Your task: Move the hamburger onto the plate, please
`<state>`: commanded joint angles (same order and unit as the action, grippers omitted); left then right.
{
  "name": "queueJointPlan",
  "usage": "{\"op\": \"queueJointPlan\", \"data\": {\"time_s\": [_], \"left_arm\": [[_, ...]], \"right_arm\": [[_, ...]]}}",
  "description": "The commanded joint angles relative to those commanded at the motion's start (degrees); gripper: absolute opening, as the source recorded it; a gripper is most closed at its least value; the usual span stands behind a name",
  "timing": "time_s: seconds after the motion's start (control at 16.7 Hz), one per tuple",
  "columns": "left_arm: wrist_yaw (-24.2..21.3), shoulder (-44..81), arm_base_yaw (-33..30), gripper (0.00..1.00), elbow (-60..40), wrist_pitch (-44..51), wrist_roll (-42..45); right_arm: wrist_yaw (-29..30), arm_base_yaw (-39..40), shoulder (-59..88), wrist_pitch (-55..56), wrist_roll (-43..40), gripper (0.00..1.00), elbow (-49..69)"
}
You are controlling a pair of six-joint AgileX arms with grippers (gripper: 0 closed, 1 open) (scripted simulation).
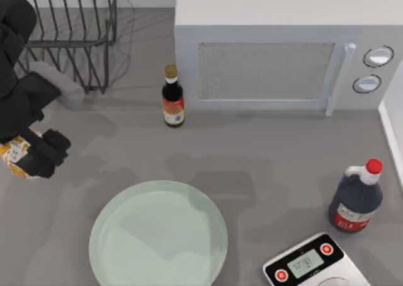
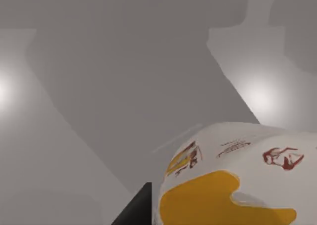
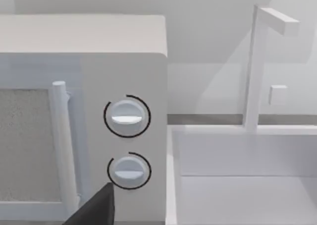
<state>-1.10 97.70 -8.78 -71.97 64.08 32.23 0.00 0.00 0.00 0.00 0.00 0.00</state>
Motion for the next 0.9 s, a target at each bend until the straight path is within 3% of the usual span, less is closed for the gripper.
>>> {"op": "queueJointPlan", "data": {"time_s": [0.36,0.9], "left_arm": [[0.6,4.4,-7.1,0.00,-3.6,2.4,-28.8],[1.4,9.5,-21.5,0.00,-4.5,5.4,-95.6]], "right_arm": [[0.0,0.0,0.0,0.0,0.0,1.00,0.0],[0.0,0.0,0.0,0.0,0.0,1.00,0.0]]}}
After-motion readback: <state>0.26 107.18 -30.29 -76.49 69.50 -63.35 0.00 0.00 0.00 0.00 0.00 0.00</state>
